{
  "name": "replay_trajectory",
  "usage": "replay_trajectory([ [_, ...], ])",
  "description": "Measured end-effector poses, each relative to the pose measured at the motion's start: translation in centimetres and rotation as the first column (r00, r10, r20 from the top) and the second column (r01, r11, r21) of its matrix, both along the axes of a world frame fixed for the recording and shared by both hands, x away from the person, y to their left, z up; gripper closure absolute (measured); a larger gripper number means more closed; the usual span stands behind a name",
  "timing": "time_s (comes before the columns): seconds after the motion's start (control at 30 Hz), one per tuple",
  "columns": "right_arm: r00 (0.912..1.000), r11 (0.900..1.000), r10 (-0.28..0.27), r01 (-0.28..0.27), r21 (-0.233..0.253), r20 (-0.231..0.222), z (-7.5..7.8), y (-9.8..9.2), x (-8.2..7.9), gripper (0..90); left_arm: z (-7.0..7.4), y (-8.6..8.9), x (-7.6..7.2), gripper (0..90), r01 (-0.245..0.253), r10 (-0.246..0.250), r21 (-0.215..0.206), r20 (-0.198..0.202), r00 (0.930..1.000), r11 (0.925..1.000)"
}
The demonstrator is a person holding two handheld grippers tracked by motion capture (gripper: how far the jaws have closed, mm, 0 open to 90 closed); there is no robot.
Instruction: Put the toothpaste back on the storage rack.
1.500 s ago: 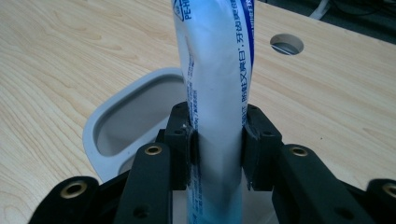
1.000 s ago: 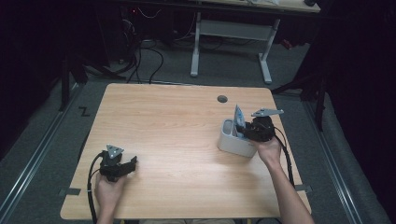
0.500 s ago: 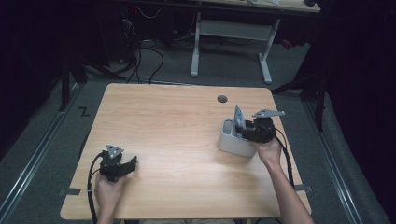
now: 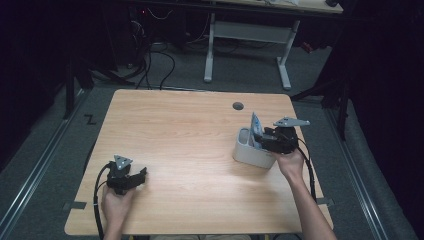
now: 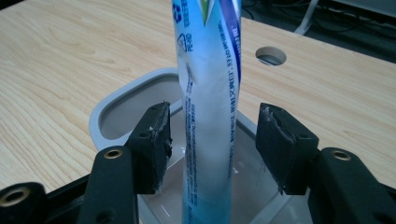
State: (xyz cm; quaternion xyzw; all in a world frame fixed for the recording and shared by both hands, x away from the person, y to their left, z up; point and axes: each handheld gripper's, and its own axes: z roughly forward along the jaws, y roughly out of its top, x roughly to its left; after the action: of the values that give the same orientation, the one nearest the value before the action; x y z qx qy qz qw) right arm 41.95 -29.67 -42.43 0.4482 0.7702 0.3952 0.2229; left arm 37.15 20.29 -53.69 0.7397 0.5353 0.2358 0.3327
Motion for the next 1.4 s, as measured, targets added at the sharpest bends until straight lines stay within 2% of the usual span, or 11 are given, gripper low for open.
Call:
replay_trajectory([
  [0.13,0.9998,1.0,-0.006,0.006,0.008,0.017,0.4,-0.2,-0.4,45.2,0.0,0.0,0.0,30.8,0.001,-0.001,0.0,-0.001,1.0,1.0],
  [0.27,0.9997,1.0,-0.007,0.008,-0.014,0.023,0.5,-0.2,-0.6,45.3,0.0,0.0,0.0,30.8,0.001,-0.001,-0.001,-0.001,1.0,1.0],
  [0.53,0.9982,1.0,-0.019,0.019,0.008,0.057,1.0,-1.0,-1.4,45.7,0.0,0.0,0.0,30.8,0.001,-0.001,-0.001,-0.001,1.0,1.0],
  [0.63,0.9978,0.999,-0.023,0.022,0.024,0.062,1.2,-1.2,-1.7,45.8,0.0,0.0,0.0,30.8,0.001,-0.001,-0.001,-0.001,1.0,1.0],
  [0.87,0.9967,0.999,-0.032,0.03,0.028,0.074,1.4,-1.7,-2.5,46.5,0.0,0.0,0.0,30.8,0.001,-0.001,-0.001,-0.001,1.0,1.0],
  [1.4,0.9931,0.995,-0.05,0.041,0.091,0.106,1.9,-3.2,-4.1,47.1,0.0,0.0,0.0,30.8,0.0,0.0,-0.002,0.001,1.0,1.0],
])
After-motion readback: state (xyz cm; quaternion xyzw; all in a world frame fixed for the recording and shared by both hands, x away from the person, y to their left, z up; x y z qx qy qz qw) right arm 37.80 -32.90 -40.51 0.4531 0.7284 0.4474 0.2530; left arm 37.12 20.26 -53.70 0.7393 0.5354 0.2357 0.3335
